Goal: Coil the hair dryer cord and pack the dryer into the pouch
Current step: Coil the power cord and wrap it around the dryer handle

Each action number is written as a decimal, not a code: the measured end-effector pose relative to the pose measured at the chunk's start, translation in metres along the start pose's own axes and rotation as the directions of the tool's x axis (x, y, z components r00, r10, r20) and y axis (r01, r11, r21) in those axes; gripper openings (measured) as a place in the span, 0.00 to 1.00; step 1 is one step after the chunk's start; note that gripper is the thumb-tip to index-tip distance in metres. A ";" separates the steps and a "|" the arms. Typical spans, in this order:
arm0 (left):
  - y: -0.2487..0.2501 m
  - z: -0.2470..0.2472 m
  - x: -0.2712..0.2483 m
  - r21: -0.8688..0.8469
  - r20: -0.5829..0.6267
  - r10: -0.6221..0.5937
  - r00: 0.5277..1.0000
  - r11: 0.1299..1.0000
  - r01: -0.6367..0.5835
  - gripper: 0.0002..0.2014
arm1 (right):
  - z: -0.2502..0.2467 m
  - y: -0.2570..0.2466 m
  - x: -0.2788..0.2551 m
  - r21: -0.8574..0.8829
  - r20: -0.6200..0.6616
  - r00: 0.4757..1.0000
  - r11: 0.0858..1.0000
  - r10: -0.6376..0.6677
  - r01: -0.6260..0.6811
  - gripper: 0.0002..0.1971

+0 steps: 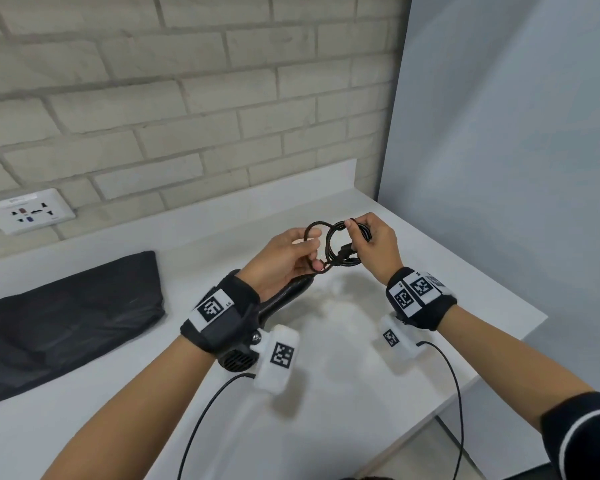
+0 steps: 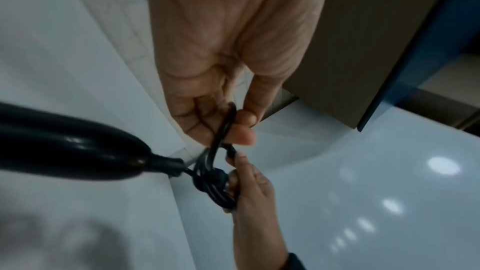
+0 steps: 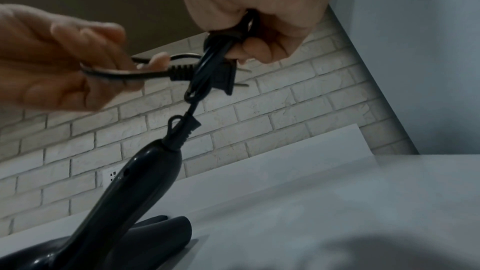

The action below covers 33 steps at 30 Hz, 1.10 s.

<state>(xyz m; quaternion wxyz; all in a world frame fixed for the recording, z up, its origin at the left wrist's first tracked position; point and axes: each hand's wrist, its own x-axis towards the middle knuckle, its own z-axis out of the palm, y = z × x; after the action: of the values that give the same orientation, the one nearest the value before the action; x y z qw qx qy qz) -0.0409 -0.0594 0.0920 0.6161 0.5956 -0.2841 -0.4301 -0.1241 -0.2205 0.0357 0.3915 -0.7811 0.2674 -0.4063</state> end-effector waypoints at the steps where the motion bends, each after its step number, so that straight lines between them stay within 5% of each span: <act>1: -0.003 -0.004 0.000 0.076 -0.014 0.015 1.000 0.997 -0.014 0.07 | 0.000 0.000 0.000 -0.002 -0.002 1.000 1.000 0.001 -0.001 0.13; 5: -0.008 -0.013 -0.006 0.158 0.020 0.030 0.999 0.987 -0.033 0.05 | 0.001 -0.003 0.001 0.021 0.016 1.000 1.000 0.023 -0.023 0.09; 10: -0.013 -0.007 -0.012 0.194 0.067 0.187 0.980 0.961 -0.197 0.13 | 0.001 -0.006 0.003 0.065 0.084 0.995 0.996 0.048 -0.053 0.10; 19: -0.005 -0.018 -0.008 0.127 -0.127 0.259 0.957 0.962 -0.244 0.07 | -0.006 -0.008 0.007 0.226 0.162 0.966 0.945 0.202 -0.236 0.10; 23: 0.010 -0.038 -0.002 0.317 -0.136 0.254 0.957 0.927 -0.201 0.11 | -0.014 -0.017 0.010 0.326 0.261 0.932 0.886 0.251 -0.330 0.10; 28: 0.016 -0.062 0.011 0.748 -0.086 0.285 0.955 0.651 -0.127 0.13 | -0.021 -0.026 0.016 0.325 0.377 0.876 0.842 0.302 -0.430 0.10; 33: 0.000 -0.057 0.021 0.905 -0.024 0.042 0.999 0.426 0.004 0.16 | -0.018 -0.034 0.014 0.309 0.373 0.868 0.839 0.326 -0.448 0.11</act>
<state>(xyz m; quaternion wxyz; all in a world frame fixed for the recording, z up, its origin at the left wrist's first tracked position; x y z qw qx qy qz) 0.0179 -0.0496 0.0809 0.2121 0.8387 -0.4638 -0.1910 -0.1286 -0.2189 0.0761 0.6488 -0.6703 0.2721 -0.2361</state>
